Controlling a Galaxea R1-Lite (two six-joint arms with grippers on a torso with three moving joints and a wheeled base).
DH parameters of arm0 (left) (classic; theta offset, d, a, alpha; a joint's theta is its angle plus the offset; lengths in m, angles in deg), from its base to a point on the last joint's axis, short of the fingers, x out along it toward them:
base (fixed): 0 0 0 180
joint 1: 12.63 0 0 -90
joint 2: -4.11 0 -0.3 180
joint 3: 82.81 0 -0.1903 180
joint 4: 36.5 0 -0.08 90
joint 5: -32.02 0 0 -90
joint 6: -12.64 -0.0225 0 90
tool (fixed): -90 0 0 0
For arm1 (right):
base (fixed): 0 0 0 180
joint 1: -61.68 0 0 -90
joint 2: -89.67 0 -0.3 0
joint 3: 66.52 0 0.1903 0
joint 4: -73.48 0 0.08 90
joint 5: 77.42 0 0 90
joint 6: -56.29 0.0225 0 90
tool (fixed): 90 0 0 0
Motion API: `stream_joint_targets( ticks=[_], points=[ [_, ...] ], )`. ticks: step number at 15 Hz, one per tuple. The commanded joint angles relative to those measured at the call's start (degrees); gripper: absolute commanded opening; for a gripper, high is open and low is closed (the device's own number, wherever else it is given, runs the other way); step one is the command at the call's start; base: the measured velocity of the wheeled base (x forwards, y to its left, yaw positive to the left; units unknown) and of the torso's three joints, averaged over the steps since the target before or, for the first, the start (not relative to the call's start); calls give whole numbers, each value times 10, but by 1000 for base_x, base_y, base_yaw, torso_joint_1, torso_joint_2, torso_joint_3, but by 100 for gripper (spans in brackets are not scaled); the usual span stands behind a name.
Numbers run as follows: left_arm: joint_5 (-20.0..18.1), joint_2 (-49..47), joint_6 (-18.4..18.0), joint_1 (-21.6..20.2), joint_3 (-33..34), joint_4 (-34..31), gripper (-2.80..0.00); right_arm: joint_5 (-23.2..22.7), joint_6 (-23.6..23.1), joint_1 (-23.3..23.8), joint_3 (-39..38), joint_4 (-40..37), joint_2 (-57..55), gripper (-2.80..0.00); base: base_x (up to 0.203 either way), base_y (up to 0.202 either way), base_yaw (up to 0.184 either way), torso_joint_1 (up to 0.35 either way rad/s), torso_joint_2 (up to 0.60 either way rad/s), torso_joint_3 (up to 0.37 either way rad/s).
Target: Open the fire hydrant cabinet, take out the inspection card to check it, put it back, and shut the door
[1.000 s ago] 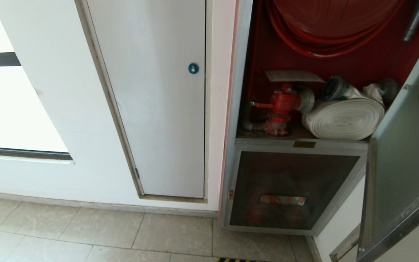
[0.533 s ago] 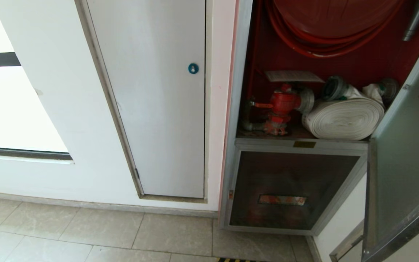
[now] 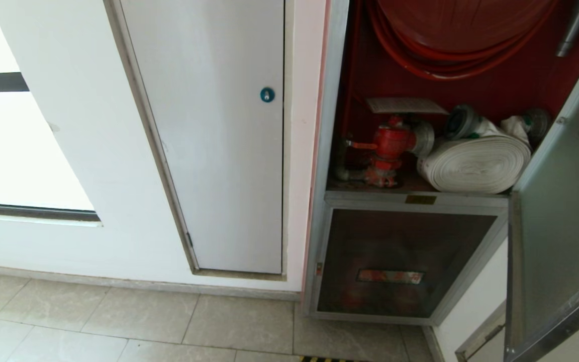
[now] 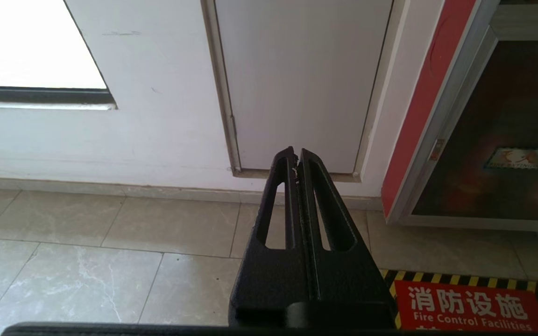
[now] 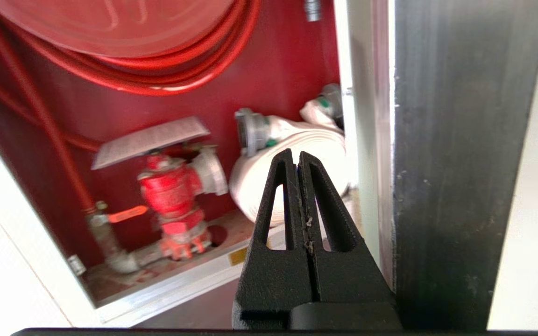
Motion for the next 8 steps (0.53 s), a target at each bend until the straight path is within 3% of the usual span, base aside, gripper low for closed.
stream_joint_targets(
  ticks=[1,8],
  points=[
    [0,-1,0,0,1,0,-280,4,-1,6,0,6,0,-280,0,0,0,0,0,0],
    [0,-1,0,0,1,0,-280,11,-14,38,-1,2,18,-280,0,0,0,0,0,0]
  ],
)
